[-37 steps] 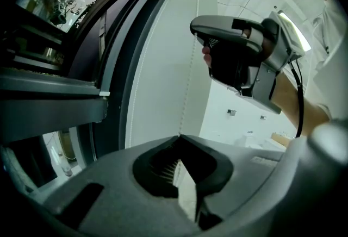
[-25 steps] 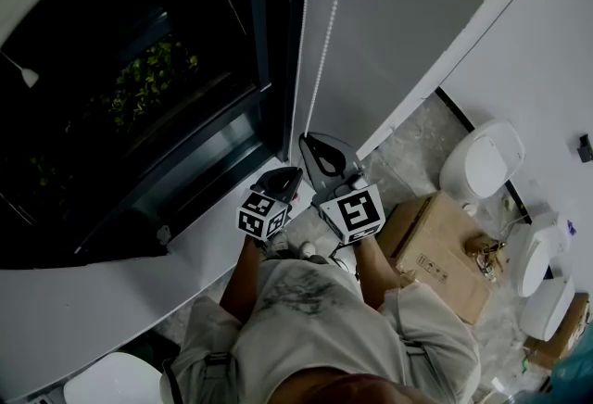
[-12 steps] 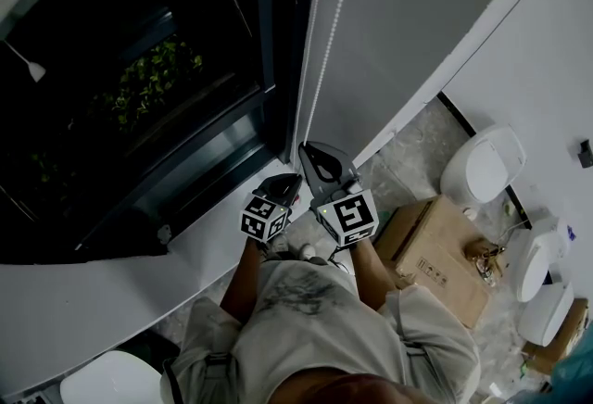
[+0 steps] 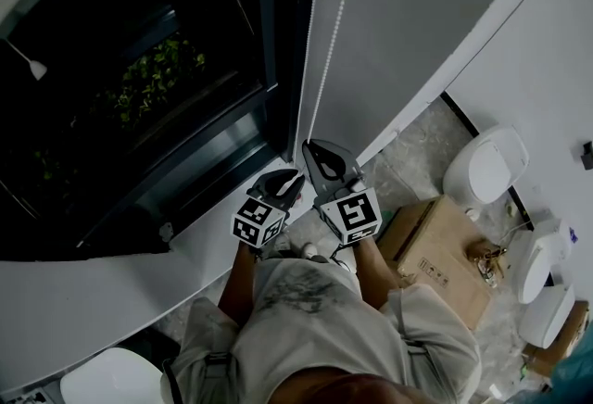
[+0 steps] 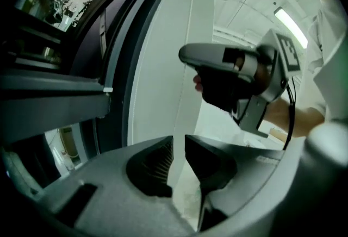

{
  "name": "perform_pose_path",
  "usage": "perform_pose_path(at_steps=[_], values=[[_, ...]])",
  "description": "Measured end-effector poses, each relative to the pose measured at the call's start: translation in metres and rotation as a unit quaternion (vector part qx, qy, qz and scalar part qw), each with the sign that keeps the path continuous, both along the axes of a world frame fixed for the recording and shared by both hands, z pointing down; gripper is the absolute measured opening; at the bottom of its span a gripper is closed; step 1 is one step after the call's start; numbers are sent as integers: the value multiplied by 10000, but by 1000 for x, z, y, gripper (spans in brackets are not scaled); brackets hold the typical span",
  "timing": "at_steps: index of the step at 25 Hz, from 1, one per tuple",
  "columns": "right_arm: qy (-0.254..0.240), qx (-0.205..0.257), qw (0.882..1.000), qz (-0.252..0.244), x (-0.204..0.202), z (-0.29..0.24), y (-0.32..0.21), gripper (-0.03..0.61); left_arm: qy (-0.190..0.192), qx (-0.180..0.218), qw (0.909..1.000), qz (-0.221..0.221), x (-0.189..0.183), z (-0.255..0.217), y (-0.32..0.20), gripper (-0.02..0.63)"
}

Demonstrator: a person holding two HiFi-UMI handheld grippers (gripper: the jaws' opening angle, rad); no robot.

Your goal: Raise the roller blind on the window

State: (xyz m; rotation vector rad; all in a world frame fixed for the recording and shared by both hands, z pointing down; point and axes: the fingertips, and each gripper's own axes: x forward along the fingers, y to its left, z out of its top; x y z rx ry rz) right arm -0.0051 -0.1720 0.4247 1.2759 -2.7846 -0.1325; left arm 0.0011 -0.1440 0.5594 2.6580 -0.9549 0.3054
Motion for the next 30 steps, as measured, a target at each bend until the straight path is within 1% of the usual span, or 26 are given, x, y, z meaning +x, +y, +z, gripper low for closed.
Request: perform_pose_path(at_steps=[4, 6, 9, 11, 13, 17, 22, 25, 27, 28, 29, 30], values=[[14, -26, 10000, 27, 5, 2, -2, 11, 152, 479, 9987, -24, -7, -51, -7, 77], [-3, -15, 10000, 30, 6, 0, -2, 11, 298, 719, 9970, -53, -9, -79, -9, 80], [-30, -9, 10000, 33, 7, 0, -3, 11, 554, 1114, 9922, -101, -12, -122, -13, 81], [-24, -4, 10000, 23, 7, 0, -3, 12, 657, 1399, 9879, -104, -13, -151, -16, 83], [-13, -4, 10000, 17, 7, 0, -3, 11, 687, 1645, 9839, -72, -11, -178, -19, 84], [-25, -2, 10000, 8, 5, 1, -2, 11, 573, 2023, 9776, -35, -3, -221, -29, 97], [-27, 2, 10000, -6, 3, 0, -2, 11, 599, 2371, 9696, 6, 10, -264, -36, 100], [-15, 10, 10000, -7, 1, 0, -1, 11, 567, 2442, 9681, 50, 16, -272, -38, 99], [-16, 13, 10000, -7, 1, 0, 0, 11, 621, 2466, 9671, 40, 19, -276, -38, 94], [-19, 15, 10000, -8, 1, -1, 0, 11, 652, 2478, 9666, 17, 19, -278, -38, 76], [-20, 16, 10000, -9, 1, -1, 0, 11, 662, 2490, 9662, -14, 19, -279, -39, 23], [-18, 18, 10000, -9, 0, -1, 0, 11, 649, 2502, 9660, -41, 18, -279, -39, 20]])
